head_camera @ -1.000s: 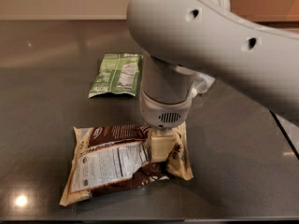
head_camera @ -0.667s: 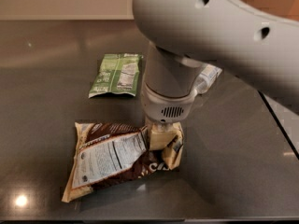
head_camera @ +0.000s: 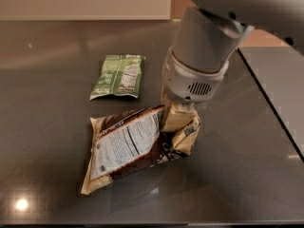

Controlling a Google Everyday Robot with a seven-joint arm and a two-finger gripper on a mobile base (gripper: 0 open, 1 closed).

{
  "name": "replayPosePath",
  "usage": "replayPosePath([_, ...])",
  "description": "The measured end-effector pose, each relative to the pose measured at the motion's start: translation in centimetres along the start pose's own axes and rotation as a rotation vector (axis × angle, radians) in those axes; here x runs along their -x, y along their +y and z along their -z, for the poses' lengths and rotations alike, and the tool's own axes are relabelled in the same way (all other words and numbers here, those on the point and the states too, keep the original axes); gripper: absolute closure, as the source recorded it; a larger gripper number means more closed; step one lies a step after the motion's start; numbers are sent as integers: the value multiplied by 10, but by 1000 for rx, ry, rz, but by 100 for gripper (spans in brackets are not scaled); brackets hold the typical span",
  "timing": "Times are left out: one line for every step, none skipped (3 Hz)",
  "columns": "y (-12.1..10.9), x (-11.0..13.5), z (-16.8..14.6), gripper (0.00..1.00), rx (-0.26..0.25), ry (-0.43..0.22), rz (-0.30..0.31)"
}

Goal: Pick brown chip bag

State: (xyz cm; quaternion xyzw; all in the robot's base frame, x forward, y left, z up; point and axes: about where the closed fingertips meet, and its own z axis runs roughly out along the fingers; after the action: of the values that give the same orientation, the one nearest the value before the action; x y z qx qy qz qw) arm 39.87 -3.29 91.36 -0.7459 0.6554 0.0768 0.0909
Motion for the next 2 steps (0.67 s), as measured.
replayPosePath([-8,-3,27,100,-4,-68,-2])
replayPosePath([-14,-2,52,100,-20,-119,6])
